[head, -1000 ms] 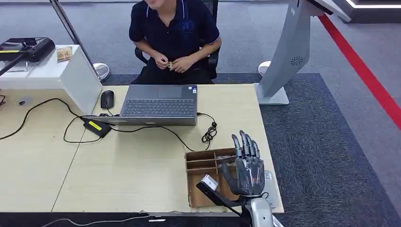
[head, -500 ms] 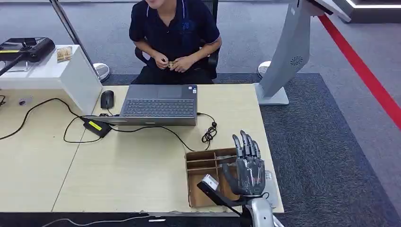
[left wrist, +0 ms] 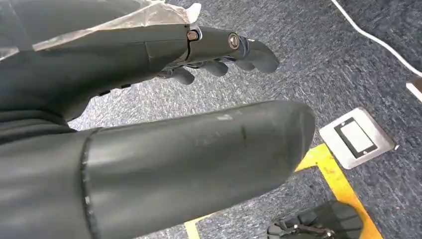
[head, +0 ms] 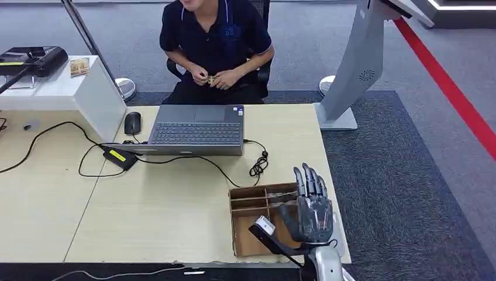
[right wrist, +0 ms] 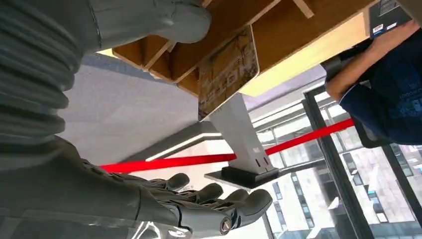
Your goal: Pass the card to the sensor for recognition and then transmit it.
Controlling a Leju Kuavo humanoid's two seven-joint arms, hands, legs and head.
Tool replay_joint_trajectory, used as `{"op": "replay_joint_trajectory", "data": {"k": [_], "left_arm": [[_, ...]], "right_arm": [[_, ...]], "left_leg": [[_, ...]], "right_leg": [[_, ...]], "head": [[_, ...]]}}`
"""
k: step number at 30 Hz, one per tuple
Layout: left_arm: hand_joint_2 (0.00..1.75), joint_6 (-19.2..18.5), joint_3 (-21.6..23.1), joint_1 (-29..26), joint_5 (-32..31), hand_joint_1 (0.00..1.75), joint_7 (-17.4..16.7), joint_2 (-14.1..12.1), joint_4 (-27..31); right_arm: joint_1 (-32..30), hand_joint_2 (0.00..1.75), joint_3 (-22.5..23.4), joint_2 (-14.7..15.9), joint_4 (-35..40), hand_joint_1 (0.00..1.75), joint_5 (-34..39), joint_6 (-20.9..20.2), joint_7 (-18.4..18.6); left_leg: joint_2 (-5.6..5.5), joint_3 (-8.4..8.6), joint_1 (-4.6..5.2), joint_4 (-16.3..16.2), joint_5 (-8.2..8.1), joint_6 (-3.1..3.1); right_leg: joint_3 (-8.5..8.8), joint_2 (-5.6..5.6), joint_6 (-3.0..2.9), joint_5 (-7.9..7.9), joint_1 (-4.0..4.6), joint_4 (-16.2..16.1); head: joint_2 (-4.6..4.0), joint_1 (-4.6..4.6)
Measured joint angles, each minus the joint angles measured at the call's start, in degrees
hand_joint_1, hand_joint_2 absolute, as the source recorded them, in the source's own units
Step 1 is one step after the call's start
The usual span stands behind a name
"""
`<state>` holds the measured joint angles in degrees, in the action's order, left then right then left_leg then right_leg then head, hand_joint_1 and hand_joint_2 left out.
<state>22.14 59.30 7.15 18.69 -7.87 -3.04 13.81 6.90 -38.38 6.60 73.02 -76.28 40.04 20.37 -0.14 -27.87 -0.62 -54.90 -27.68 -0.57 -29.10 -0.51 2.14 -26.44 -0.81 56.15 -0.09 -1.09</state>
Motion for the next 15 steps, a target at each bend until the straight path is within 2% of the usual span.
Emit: {"op": "replay_joint_trajectory", "data": {"k": [15], "left_arm": [[0.0, 0.0, 0.0, 0.0, 0.0, 0.0, 0.0, -0.2, 0.0]], "right_arm": [[-0.1, 1.75, 0.2, 0.7, 0.0, 0.26, -0.4, 0.0, 0.7]], "left_leg": [[0.0, -0.01, 0.0, 0.0, 0.0, 0.0]], "right_leg": [[0.01, 0.0, 0.0, 0.0, 0.0, 0.0]], "head": [[0.0, 0.02]]}}
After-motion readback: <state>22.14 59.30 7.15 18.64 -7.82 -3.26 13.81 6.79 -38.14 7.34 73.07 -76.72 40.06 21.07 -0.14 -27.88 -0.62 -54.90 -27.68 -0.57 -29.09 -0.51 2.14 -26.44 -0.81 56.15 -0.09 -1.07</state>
